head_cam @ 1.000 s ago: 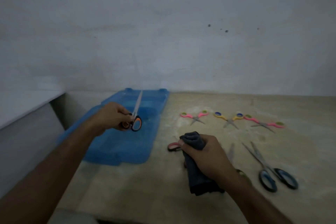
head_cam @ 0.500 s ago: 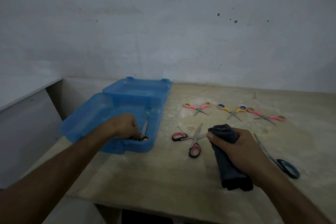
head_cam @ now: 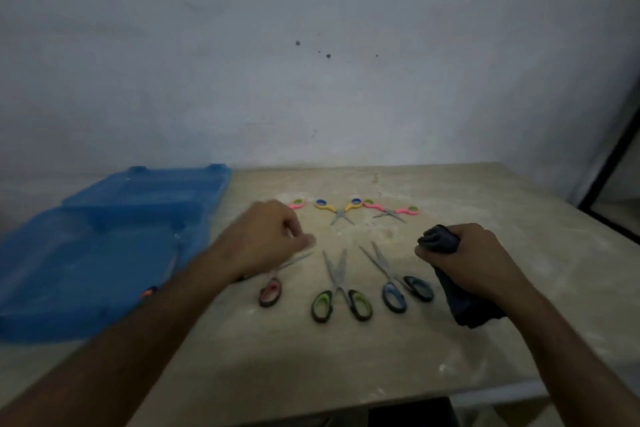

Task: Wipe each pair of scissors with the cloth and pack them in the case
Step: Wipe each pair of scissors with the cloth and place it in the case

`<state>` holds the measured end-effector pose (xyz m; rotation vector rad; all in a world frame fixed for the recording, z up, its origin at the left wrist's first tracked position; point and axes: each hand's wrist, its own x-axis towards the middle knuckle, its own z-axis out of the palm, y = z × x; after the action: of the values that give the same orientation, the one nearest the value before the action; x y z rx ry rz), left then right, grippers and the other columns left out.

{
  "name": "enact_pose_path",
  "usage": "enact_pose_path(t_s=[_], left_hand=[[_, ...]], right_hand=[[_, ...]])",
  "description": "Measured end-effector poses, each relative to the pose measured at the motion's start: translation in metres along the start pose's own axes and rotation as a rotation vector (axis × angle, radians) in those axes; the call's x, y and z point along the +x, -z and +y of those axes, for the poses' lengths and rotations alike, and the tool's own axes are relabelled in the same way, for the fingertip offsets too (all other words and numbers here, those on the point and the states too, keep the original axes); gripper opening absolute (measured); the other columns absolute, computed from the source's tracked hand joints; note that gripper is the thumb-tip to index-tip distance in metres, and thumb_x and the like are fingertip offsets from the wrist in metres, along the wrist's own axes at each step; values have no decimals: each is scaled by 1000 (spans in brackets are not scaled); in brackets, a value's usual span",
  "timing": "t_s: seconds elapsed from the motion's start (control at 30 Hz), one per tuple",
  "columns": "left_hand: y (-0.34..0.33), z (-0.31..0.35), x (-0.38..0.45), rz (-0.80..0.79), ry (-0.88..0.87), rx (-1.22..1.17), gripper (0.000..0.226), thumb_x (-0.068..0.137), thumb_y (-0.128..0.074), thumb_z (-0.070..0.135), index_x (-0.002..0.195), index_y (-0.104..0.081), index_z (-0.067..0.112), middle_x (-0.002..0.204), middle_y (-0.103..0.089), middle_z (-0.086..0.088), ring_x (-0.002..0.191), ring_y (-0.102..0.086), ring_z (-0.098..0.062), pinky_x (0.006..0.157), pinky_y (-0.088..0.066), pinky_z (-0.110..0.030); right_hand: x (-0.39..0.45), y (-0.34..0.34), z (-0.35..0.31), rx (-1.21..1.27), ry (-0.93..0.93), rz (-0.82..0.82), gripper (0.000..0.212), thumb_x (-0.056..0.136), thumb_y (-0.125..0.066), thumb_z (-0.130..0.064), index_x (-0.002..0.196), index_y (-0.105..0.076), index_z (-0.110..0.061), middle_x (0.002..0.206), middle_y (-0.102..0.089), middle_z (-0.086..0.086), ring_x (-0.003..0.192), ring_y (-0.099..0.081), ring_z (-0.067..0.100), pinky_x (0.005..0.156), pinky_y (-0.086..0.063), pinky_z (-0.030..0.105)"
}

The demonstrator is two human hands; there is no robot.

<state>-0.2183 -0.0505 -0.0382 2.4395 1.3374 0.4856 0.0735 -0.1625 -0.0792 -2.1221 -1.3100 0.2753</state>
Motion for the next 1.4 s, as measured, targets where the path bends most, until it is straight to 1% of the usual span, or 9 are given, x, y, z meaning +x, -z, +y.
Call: enact_pose_path(t_s=[0.1,0.23,0.4,0.63,0.8,0.93,1.07,1.3,1.4], left_hand=[[-47,45,10,-182,-81,-99,31,81,-76,50,76,-76,20,61,-63,11,55,-56,2,54,-39,-21],[-103,87,21,-272,-45,93,41,80,-75,52,88,-66,12,83,-65,-9,79,-65,-23,55,-42,-32],[-133,97,33,-301,-56,158,54,79,-76,50,61,-35,19,62,-41,-2,55,-42,-17,46,-31,-30],[-130,96,35,-348,34,16,50,80,-76,39,55,-41,14,52,-39,-2,46,-40,-17,44,-27,-26],[-116,84,32,-232,176,-528,17,82,-81,27,83,-73,13,69,-73,-4,56,-65,-9,53,-53,-24],[-115,76,21,-75,286,-1312,23,98,-64,21,113,-69,5,98,-76,-14,92,-76,-30,85,-61,-49],[-116,68,11,12,275,-1632,25,104,-50,20,115,-66,5,108,-76,-22,96,-76,-36,81,-63,-41],[-95,15,8,147,139,-1334,27,106,-43,21,112,-62,3,98,-78,-20,89,-76,-37,73,-64,-37],[-93,2,7,121,143,-1266,29,107,-43,20,115,-61,-1,97,-77,-21,90,-76,-36,75,-64,-38]], right_hand=[[8,15,27,-206,-92,-116,33,72,-85,-49,79,-74,-18,70,-72,3,65,-68,16,64,-58,37],[11,-2,43,-301,-58,-244,24,77,-78,-46,88,-76,-26,79,-73,-2,70,-69,15,71,-62,40],[13,-21,40,-327,-13,-248,24,82,-69,-45,78,-70,-21,71,-70,1,65,-67,19,61,-58,35],[8,-34,35,-398,57,-178,37,84,-63,-53,78,-67,-16,71,-65,2,62,-62,20,53,-44,26],[6,-26,37,-84,-15,-128,41,86,-63,-36,61,-44,-10,54,-45,7,53,-53,27,51,-35,32],[-3,-24,13,180,-11,14,41,86,-68,-24,58,-42,-10,51,-44,10,50,-48,21,51,-34,30],[-8,-37,-13,258,81,49,41,86,-69,-23,60,-44,-5,55,-48,17,52,-48,18,50,-33,30],[-2,-57,-21,421,223,-147,19,93,-72,-31,88,-56,-22,84,-64,2,84,-67,12,74,-52,32],[1,-55,-17,505,193,-125,32,89,-76,-32,105,-49,-24,98,-67,4,94,-70,15,82,-58,42]])
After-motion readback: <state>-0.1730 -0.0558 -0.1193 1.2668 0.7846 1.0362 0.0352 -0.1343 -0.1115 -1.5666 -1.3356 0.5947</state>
